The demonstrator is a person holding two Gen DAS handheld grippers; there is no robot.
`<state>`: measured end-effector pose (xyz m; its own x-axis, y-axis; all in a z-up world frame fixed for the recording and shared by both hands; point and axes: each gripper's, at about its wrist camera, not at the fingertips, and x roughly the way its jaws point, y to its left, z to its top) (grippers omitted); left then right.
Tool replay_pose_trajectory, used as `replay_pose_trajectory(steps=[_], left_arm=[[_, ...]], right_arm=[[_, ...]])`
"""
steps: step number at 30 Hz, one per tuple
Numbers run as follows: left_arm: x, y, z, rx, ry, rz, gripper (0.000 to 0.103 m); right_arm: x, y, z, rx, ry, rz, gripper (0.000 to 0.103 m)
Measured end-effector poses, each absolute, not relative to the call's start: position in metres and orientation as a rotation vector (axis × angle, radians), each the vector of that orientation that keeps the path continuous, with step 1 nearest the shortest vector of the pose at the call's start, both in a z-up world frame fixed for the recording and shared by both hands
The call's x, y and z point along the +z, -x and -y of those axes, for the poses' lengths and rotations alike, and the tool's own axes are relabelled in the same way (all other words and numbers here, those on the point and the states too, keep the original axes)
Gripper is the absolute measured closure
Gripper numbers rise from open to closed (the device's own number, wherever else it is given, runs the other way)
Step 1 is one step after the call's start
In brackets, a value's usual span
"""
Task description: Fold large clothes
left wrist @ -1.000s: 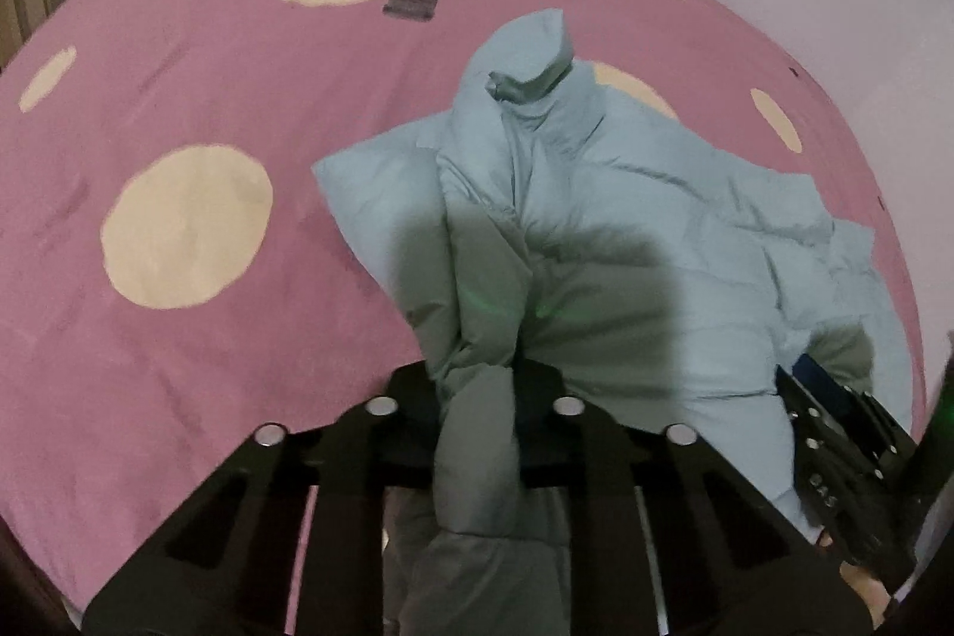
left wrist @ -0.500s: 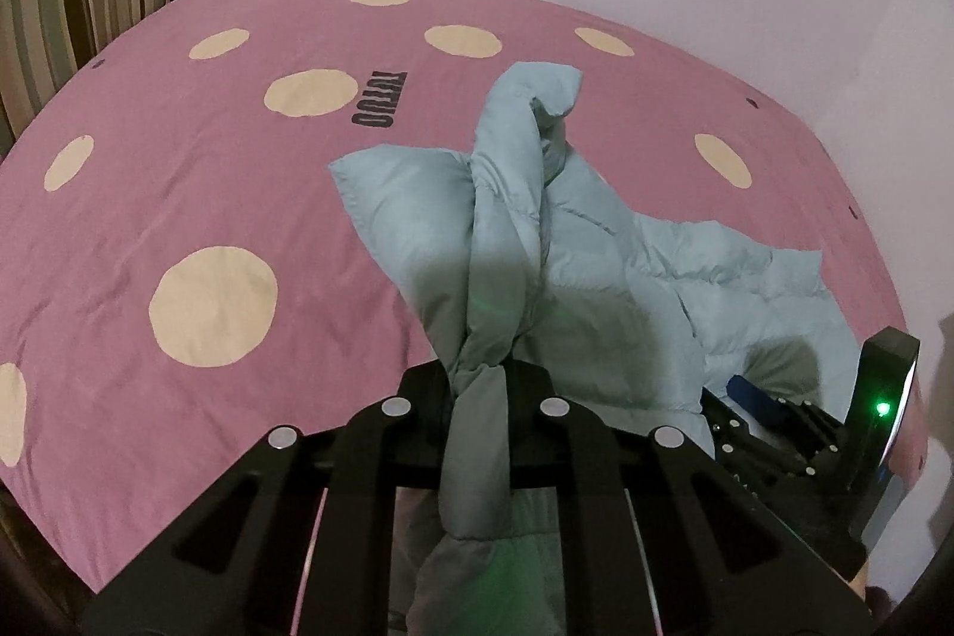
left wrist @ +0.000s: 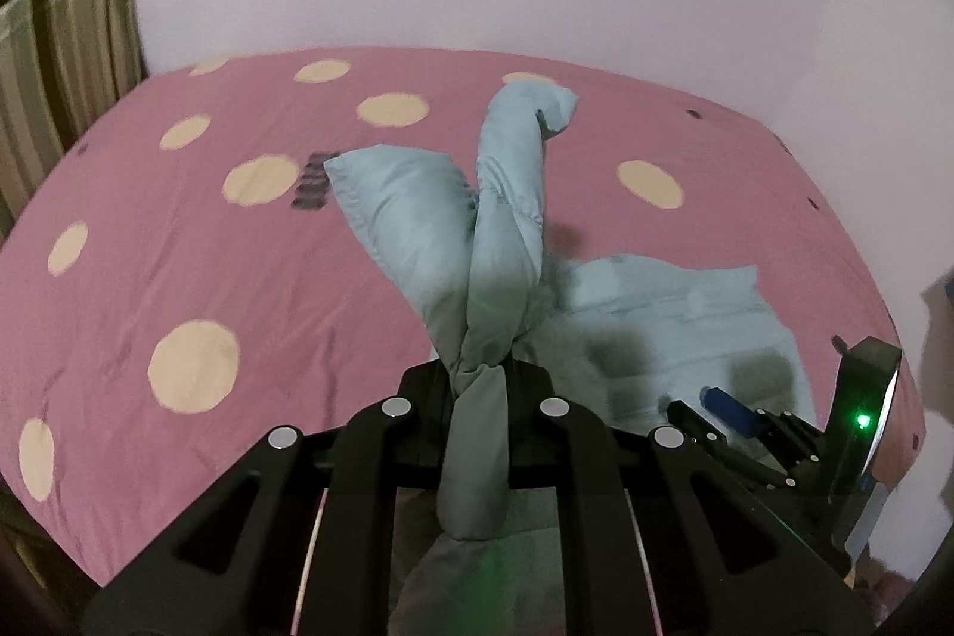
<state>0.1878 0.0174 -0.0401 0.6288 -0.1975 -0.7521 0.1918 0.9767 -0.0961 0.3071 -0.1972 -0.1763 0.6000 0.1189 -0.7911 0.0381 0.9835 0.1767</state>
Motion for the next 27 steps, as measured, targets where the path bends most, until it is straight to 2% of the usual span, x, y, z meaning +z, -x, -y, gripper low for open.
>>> replay_pose_trajectory(steps=[6, 12, 20, 27], left_arm=[[-0.024, -0.18, 0.066, -0.276, -0.117, -0.831, 0.093], [-0.038, -0.176, 0.147, -0.325, -0.223, -0.84, 0.093], [-0.101, -0.166, 0.24, -0.378, -0.307, -0.932, 0.093], [-0.149, -0.154, 0.268, -0.368, -0.315, -0.965, 0.091]], right_arm=[[-0.165, -0.284, 0.257, -0.012, -0.252, -0.892, 0.064], [-0.164, -0.252, 0.32, -0.094, -0.319, -0.866, 0.064], [-0.18, -0.225, 0.383, -0.183, -0.395, -0.882, 0.064], [-0.187, -0.219, 0.397, -0.205, -0.427, -0.889, 0.064]])
